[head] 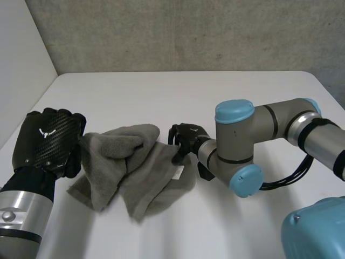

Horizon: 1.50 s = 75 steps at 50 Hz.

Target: Fold the towel.

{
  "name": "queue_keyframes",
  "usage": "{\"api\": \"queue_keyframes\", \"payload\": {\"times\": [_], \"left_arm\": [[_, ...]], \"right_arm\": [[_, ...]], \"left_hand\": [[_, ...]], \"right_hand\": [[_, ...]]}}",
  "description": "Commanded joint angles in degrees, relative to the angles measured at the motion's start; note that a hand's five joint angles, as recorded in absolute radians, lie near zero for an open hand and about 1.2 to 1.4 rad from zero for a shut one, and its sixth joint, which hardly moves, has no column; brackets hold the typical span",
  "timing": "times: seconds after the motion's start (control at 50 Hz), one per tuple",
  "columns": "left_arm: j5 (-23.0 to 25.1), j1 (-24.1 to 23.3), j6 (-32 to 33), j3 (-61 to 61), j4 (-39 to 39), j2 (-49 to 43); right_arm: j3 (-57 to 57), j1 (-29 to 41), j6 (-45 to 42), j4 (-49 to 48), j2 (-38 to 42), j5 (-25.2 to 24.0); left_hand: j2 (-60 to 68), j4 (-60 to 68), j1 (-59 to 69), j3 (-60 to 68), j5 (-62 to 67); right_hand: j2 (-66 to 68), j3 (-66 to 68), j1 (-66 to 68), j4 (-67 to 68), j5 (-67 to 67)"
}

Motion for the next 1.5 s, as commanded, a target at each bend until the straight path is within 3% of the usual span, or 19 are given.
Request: {"api": "queue_keyframes", "payload": {"times": [0.02,0.14,0.24,0.3,0.4,0.56,0.68,0.8,0.9,0.94,1.0,1.04,1.06,1.1,1.12,1.16,1.22,1.34,1.5], "left_arm": [[0.0,0.3,0.0,0.7,0.8,-0.1],[0.0,0.9,0.0,3.6,1.6,-0.1],[0.0,1.0,0.0,7.4,1.6,-0.1],[-0.1,1.3,-0.1,10.2,1.5,-0.3],[-0.4,2.8,-0.1,13.9,0.8,0.0],[-0.4,2.9,0.0,19.5,-1.3,-0.3],[1.4,3.2,0.2,20.5,-3.9,-4.7],[5.4,3.4,0.7,22.9,-4.1,-14.5],[8.0,5.7,1.2,29.9,-3.5,-25.0],[7.9,7.6,2.6,37.6,-3.6,-32.0],[7.8,7.3,4.1,47.8,-3.4,-36.7],[7.7,7.3,4.1,53.1,-2.7,-37.7],[7.7,7.3,4.1,53.2,-2.7,-37.8],[7.1,7.2,3.2,62.5,0.9,-38.4],[7.1,7.2,3.2,62.6,0.9,-38.4],[5.6,7.2,0.9,66.7,6.5,-37.7],[4.6,6.9,-3.3,66.3,9.8,-36.5],[4.7,7.2,-8.9,60.3,10.5,-34.5],[7.2,7.9,-10.1,40.6,13.2,-33.2]], "right_arm": [[-0.8,0.1,-0.2,0.2,-0.6,0.0],[0.8,-0.3,-0.5,0.2,-5.8,-0.2],[6.3,-1.9,-3.3,-0.5,-19.8,-0.9],[7.7,-3.6,-6.2,-0.5,-23.8,-1.0],[16.1,-9.4,-27.3,3.0,-40.8,-2.2],[20.5,-11.6,-45.8,7.2,-53.8,-1.1],[23.6,-13.0,-48.8,12.9,-53.1,-2.2],[25.9,-12.8,-55.1,13.4,-44.9,-1.2],[21.0,-12.8,-56.9,8.3,-37.0,0.9],[14.8,-12.5,-56.9,1.5,-31.0,3.5],[10.8,-12.3,-56.8,-3.6,-28.6,5.0],[6.1,-12.0,-56.6,-17.9,-26.8,6.9],[6.1,-12.0,-56.6,-17.9,-26.8,6.9],[7.0,-12.2,-55.8,-35.3,-27.3,7.0],[7.0,-12.2,-55.8,-35.4,-27.3,7.0],[10.7,-12.2,-54.0,-47.6,-30.5,7.1],[13.9,-12.7,-52.3,-47.6,-34.9,7.0],[18.4,-12.8,-49.3,-40.5,-35.4,4.9],[30.3,-14.7,-45.1,-30.1,-36.4,-3.9]], "left_hand": [[-5.4,-6.8,-3.0,-8.6,-14.7],[-5.4,-6.8,-3.0,-8.6,-14.7],[-5.4,-6.8,-3.0,-8.6,-14.7],[-5.4,-6.8,-3.0,-8.6,-14.7],[-5.4,-6.8,-3.0,-8.6,-14.7],[-5.4,-6.8,-3.0,-8.6,-14.7],[-5.4,-6.8,-3.0,-8.6,-14.7],[-5.4,-6.8,-3.0,-8.6,-14.7],[-5.4,-6.8,-3.0,-8.6,-14.7],[-5.4,-6.8,-3.0,-8.6,-14.7],[-5.4,-6.8,-3.0,-8.6,-14.7],[-5.4,-6.8,-3.0,-8.6,-14.7],[-5.4,-6.8,-3.0,-8.6,-14.7],[-5.4,-6.8,-3.0,-8.6,-14.7],[-5.4,-6.8,-3.0,-8.6,-14.7],[-5.4,-6.8,-3.0,-8.6,-14.7],[-5.4,-6.8,-3.0,-8.6,-14.7],[-5.4,-6.8,-3.0,-8.6,-14.7],[-5.4,-6.8,-3.0,-8.6,-14.7]], "right_hand": [[25.9,26.8,26.0,26.8,26.9],[25.9,26.8,26.0,26.8,26.9],[25.9,26.8,26.0,26.8,26.9],[25.9,26.8,26.0,26.8,26.9],[25.9,26.8,26.0,26.8,26.9],[25.9,26.8,26.0,26.8,26.9],[25.9,26.8,26.0,26.8,26.9],[25.9,26.8,26.0,26.8,26.9],[25.9,26.8,26.0,26.8,26.9],[25.9,26.8,26.0,26.8,26.9],[25.9,26.8,26.0,26.8,26.9],[25.9,26.8,26.0,26.8,26.9],[25.9,26.8,26.0,26.8,26.9],[25.9,26.8,26.0,26.8,26.9],[25.9,26.8,26.0,26.8,26.9],[25.9,26.8,26.0,26.8,26.9],[25.9,26.8,26.0,26.8,26.9],[25.9,26.8,26.0,26.8,26.9],[25.9,26.8,26.0,26.8,26.9]]}}
